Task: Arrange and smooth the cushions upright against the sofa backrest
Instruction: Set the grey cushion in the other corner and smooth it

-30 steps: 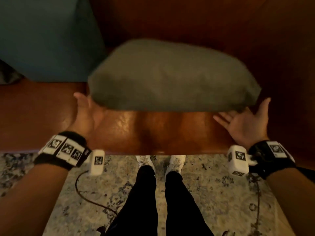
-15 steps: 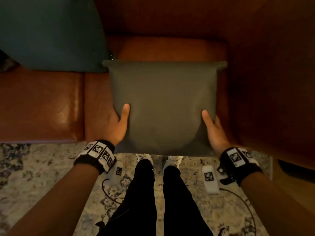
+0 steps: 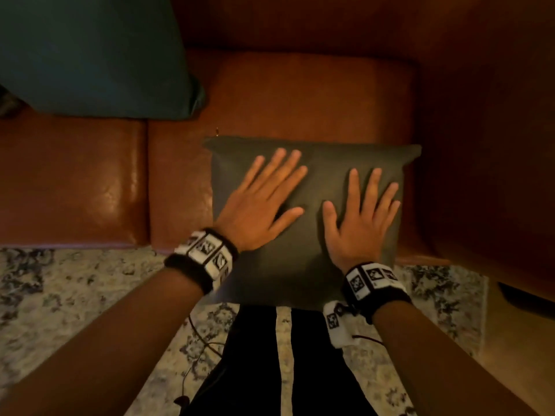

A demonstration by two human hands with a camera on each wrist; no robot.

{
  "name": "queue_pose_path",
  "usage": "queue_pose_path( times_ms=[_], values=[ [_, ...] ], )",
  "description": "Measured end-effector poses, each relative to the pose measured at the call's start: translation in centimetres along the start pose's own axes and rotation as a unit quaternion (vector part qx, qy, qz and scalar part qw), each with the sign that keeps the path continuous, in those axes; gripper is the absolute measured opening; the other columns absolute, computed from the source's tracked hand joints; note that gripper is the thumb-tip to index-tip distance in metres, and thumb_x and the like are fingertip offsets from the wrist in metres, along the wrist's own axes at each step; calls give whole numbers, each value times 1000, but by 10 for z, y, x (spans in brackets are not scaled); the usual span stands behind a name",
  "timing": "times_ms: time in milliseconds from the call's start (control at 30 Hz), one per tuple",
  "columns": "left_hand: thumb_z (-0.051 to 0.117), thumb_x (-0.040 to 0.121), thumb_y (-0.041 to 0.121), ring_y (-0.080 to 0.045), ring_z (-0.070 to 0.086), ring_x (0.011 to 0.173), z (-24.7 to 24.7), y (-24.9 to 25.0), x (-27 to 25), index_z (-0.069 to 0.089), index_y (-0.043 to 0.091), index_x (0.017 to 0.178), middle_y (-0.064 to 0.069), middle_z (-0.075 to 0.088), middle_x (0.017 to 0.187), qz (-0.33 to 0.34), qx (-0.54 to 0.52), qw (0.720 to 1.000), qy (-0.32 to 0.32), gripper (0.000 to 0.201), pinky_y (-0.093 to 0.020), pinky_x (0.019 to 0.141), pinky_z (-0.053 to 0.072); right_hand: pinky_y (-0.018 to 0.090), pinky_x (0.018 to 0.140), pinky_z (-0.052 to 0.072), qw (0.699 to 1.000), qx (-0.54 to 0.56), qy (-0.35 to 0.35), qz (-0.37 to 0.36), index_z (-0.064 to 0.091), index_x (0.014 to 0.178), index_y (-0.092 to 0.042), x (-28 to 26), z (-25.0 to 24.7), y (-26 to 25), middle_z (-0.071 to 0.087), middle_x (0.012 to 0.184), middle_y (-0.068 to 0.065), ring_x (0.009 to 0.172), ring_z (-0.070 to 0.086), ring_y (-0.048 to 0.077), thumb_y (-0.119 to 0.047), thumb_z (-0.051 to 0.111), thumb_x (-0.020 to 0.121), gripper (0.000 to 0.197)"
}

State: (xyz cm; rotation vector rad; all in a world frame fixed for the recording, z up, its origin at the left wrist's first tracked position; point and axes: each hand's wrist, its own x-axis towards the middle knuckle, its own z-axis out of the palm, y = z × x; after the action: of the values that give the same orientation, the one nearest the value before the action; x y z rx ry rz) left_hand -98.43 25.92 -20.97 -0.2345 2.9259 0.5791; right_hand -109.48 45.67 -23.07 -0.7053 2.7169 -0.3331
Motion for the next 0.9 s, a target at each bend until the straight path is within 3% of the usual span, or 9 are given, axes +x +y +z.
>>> queue_pose_path(
  times_ms=[67, 233, 333, 400, 467, 600, 700, 767, 900],
  values=[
    [23, 100, 72, -27, 5, 160, 2, -36, 22, 17, 24, 165, -3, 10, 173, -18, 53, 996, -67, 81, -51, 129, 4, 63, 125, 4, 1000, -29, 6, -3, 20, 165, -27, -3, 10, 8, 6, 174, 10, 158, -1, 45, -64, 32, 100, 75],
    [8, 100, 72, -26, 2, 161, -17, -126, 19, 14, 26, 166, -3, 8, 174, -364, -19, 927, -91, 81, -48, 129, -1, 63, 125, 5, 998, -54, 12, -5, 19, 165, -26, 5, 20, 8, 6, 173, 12, 157, 0, 46, -64, 28, 101, 75],
    [17, 104, 64, -23, 9, 160, -29, -94, 39, 22, 23, 164, -3, 16, 173, -143, 0, 989, -21, 72, -45, 130, 3, 64, 124, 7, 997, -73, 8, -6, 19, 165, -24, 4, 22, 6, 7, 173, 13, 157, 1, 48, -64, 25, 102, 75],
    [18, 102, 71, -20, 13, 159, -21, -81, 38, 19, 28, 165, 0, 17, 172, 12, 35, 995, -91, 76, -44, 130, 4, 64, 125, 6, 998, -67, 1, -4, 18, 165, -26, 5, 20, 11, 6, 173, 12, 157, -1, 46, -65, 26, 102, 75],
    [14, 94, 82, -21, 25, 156, -10, -96, 26, 25, 32, 162, -1, 28, 169, -102, 34, 989, -100, 85, -46, 129, 9, 63, 125, 5, 999, -48, -14, -5, 17, 165, -28, 8, 16, 13, 4, 174, 10, 158, -3, 44, -66, 27, 101, 75],
    [7, 93, 80, -29, 31, 152, -9, -116, 16, 36, 23, 158, -10, 38, 164, -440, -42, 897, -1, 91, -53, 127, 14, 63, 125, 5, 998, -54, -22, 6, 15, 165, -31, 20, 13, 5, 2, 174, 8, 158, -3, 44, -66, 26, 100, 75],
    [27, 105, 57, -27, 13, 160, -15, -58, 26, 29, 14, 162, -9, 19, 171, -265, -80, 957, 83, 71, -49, 130, 8, 63, 125, 6, 998, -57, -35, -1, 18, 165, -30, 25, 7, -1, 4, 174, 8, 158, -2, 45, -64, 28, 100, 74],
    [30, 105, 60, -24, 2, 161, -10, -9, 27, 19, 15, 165, -6, 8, 173, -106, -60, 992, 23, 76, -46, 130, 1, 61, 126, 5, 997, -27, -66, 8, 23, 164, -31, 31, -7, -5, 5, 174, 7, 158, -1, 44, -61, 31, 97, 73],
    [22, 101, 73, -25, -4, 161, 27, 23, 20, 7, 13, 166, -8, 0, 174, -82, 53, 993, -63, 90, -51, 130, 4, 58, 125, 14, 997, -3, -4, -74, 46, 154, -22, 54, -39, -9, 27, 168, 14, 156, 18, 40, -48, 36, 100, 61]
  ],
)
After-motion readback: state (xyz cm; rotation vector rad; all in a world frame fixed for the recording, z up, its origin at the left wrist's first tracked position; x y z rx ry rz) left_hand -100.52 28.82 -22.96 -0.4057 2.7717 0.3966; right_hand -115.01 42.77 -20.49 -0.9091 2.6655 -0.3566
